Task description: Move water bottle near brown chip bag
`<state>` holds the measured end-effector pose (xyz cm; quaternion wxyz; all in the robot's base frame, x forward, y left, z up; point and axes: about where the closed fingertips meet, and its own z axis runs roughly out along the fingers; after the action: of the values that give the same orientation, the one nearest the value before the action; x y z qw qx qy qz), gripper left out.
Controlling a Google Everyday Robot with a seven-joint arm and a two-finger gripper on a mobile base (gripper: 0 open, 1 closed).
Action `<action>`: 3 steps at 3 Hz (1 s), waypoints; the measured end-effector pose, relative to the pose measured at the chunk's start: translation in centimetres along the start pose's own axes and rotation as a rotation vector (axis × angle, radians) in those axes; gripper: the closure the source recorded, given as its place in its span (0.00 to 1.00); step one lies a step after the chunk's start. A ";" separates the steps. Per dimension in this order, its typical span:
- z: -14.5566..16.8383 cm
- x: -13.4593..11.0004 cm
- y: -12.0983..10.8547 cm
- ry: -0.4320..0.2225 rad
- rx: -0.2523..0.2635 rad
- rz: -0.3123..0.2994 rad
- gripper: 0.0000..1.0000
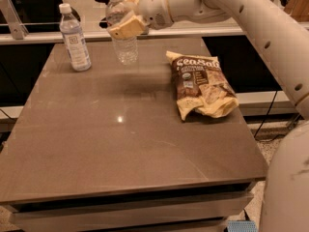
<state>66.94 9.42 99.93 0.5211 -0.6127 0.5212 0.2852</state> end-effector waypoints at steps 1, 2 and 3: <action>-2.7 2.3 -1.7 0.011 0.052 0.036 1.00; -5.0 4.5 -2.8 0.027 0.098 0.069 1.00; -6.7 6.9 -3.2 0.059 0.121 0.118 1.00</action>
Offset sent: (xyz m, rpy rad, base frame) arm 0.0448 -0.1113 -0.0246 0.0242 0.0518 -0.2001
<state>70.69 0.49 96.85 0.5240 -0.5564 0.5879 0.2652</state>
